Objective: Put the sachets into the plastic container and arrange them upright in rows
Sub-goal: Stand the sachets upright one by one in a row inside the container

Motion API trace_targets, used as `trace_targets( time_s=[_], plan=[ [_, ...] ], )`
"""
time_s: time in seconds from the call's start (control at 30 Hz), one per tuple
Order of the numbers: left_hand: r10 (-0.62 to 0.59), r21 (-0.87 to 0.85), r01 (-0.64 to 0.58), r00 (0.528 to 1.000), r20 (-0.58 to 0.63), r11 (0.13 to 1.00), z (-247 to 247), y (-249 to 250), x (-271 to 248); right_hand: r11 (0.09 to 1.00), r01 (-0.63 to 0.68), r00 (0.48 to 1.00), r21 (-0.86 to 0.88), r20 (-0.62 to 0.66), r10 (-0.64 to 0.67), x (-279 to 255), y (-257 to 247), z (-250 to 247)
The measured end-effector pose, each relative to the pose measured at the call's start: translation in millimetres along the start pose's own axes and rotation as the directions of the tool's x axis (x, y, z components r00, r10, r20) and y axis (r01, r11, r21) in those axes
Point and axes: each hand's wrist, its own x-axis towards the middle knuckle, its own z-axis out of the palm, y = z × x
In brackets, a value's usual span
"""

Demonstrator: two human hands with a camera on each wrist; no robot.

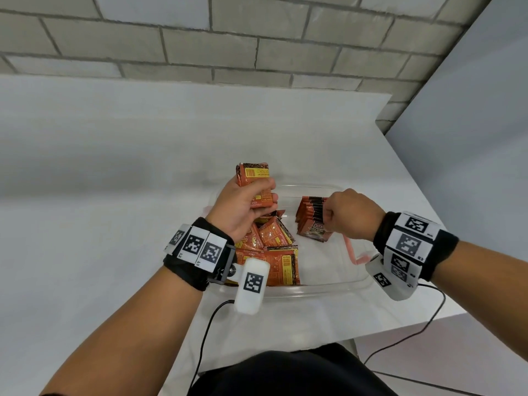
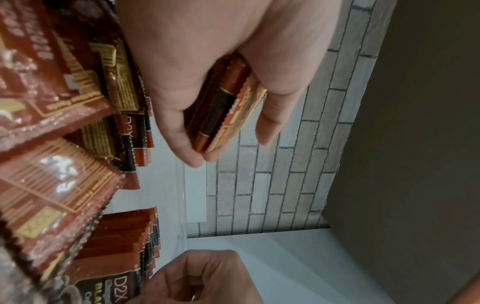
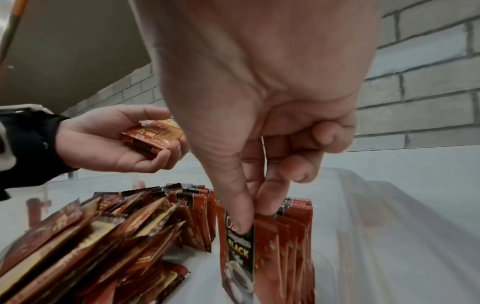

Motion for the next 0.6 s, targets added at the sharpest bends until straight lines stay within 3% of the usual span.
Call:
trace_targets(
  time_s=[0.2, 0.6],
  plan=[
    [0.001, -0.001, -0.001, 1.0, 0.0, 1.0, -2.0, 1.5, -0.6, 0.993, 0.02, 1.0, -0.113, 0.021, -0.018, 1.2, -6.2, 1.0],
    [-0.011, -0.013, 0.011, 1.0, 0.005, 1.0, 0.1, 1.6, 0.7, 0.992, 0.022, 0.999, -0.127, 0.049, -0.016, 3.8, -5.5, 2.2]
  ],
)
